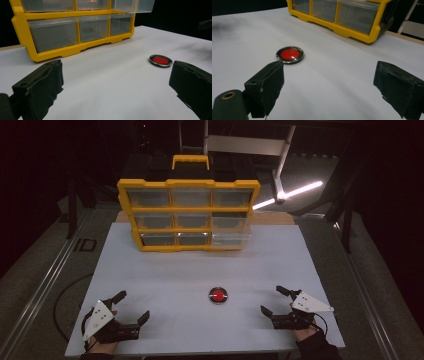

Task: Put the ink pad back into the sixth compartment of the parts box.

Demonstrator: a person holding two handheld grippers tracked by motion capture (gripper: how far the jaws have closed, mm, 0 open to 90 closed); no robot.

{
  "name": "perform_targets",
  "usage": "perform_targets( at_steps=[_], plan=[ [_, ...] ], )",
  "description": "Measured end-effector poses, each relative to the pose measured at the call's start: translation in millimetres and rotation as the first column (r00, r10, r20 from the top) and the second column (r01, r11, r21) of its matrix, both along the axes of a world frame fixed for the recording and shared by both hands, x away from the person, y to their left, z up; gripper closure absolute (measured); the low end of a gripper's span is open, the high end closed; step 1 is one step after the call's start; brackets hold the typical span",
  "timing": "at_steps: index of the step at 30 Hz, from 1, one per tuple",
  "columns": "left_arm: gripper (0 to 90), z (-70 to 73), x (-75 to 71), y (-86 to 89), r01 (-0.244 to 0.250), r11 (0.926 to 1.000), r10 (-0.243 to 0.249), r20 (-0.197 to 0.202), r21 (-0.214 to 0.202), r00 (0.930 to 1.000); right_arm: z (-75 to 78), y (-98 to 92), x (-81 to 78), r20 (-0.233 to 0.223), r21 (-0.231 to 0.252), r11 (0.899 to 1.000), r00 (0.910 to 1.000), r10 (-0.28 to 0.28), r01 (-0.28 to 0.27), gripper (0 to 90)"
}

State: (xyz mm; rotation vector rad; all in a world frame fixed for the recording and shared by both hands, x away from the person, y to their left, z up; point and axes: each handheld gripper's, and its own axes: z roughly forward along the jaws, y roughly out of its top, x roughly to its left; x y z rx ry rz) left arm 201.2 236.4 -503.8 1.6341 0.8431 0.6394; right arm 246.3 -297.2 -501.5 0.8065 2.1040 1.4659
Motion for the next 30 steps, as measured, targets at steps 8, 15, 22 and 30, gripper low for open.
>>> perform_targets(
  at_steps=[8, 15, 22, 30],
  plan=[
    [0.1, 0.1, 0.0, 0.1, -0.001, 1.0000, 0.001, 0.000, 0.000, 1.0000, 2.2, 1.5, 0.3, -0.020, -0.026, 1.000, 0.9998, -0.003, 0.003, 7.7],
    [0.1, 0.1, 0.1, 0.0, 0.002, 1.0000, -0.002, 0.000, 0.000, 1.0000, 6.7, 3.5, -0.5, -0.023, -0.044, 0.999, 0.9997, -0.005, 0.004, 7.7],
    [0.1, -0.1, 0.3, 0.3, 0.007, 1.0000, -0.007, -0.002, -0.004, 1.0000, 17.1, 5.7, -3.2, -0.022, -0.040, 0.999, 0.9997, 0.007, -0.008, 7.7],
    [0.1, 0.1, 0.1, 0.6, 0.002, 1.0000, -0.002, 0.000, -0.006, 1.0000, 39.2, 8.3, -4.1, 0.012, -0.045, 0.999, 0.9996, 0.024, -0.023, 7.7]
  ],
)
